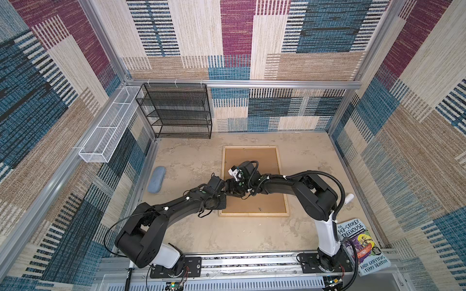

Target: Put the photo into the frame

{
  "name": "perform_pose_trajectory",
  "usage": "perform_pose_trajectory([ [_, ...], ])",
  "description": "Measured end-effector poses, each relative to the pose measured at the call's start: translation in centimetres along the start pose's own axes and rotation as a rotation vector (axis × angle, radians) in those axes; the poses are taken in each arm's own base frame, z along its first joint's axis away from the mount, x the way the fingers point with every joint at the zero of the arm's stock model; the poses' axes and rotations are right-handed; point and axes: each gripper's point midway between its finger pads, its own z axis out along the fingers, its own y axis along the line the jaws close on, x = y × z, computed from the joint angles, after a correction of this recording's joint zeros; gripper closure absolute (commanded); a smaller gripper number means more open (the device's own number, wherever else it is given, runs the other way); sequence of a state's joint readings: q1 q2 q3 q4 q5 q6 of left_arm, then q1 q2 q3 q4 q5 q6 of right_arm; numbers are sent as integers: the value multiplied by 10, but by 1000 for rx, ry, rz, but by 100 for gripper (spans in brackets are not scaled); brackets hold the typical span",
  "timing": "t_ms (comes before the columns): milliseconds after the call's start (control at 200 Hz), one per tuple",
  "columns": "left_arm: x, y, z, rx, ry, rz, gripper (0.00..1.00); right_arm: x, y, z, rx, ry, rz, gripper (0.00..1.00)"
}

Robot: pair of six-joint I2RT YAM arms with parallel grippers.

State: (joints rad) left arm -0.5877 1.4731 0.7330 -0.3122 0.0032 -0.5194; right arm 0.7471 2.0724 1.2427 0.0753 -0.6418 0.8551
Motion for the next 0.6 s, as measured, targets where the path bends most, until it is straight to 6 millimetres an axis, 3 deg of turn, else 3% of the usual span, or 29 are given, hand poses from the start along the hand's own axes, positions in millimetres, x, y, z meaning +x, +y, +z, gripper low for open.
perform_pose_trajectory([
  [601,2,6,-2,-16,-22,-1,81,-1,4,4,-55,-2,56,35],
])
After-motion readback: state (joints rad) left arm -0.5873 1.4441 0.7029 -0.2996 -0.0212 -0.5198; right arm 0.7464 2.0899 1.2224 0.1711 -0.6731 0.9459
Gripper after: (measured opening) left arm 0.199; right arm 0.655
